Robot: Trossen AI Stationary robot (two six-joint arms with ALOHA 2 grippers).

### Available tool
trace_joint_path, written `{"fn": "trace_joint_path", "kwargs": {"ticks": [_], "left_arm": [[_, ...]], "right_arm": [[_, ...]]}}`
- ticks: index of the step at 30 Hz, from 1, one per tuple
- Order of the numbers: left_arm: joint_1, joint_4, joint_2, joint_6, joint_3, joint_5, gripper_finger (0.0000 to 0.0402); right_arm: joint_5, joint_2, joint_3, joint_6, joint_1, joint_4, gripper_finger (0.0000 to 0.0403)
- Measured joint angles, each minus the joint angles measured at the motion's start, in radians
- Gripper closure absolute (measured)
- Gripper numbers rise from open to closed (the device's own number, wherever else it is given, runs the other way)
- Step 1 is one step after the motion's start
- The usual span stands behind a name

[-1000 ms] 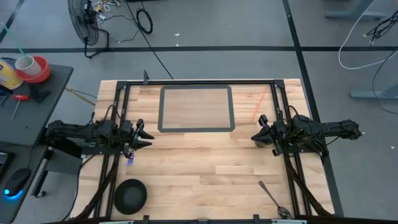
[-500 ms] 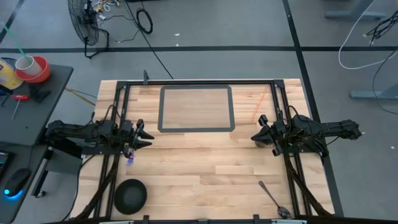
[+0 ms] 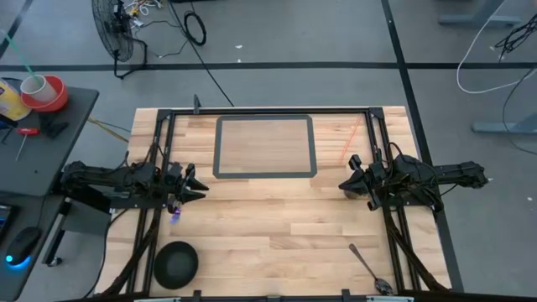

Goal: Pick & Place Utensil
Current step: Put the black bowl on the transparent mat

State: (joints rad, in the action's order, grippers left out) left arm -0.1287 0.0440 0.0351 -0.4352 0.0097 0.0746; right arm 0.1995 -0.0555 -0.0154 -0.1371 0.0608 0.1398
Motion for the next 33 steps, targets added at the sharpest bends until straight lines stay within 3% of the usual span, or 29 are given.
{"fn": "trace_joint_path", "kwargs": {"ticks": [9, 16, 25, 33], "left_arm": [[-0.054, 0.086, 0.066, -0.080, -0.001, 0.073, 0.0264], [-0.242, 0.287, 0.175, -0.077, -0.001, -0.122, 0.0264], [-0.512, 0.567, 0.438, -0.078, 0.000, -0.407, 0.0264], [-0.678, 0.505, 0.675, -0.145, 0.167, -0.562, 0.0264]], "right_arm": [[0.000, 0.000, 0.000, 0.000, 0.000, 0.000, 0.0386], [0.000, 0.000, 0.000, 0.000, 0.000, 0.000, 0.0386], [0.000, 0.000, 0.000, 0.000, 0.000, 0.000, 0.0386], [0.000, 0.000, 0.000, 0.000, 0.000, 0.000, 0.0386]]}}
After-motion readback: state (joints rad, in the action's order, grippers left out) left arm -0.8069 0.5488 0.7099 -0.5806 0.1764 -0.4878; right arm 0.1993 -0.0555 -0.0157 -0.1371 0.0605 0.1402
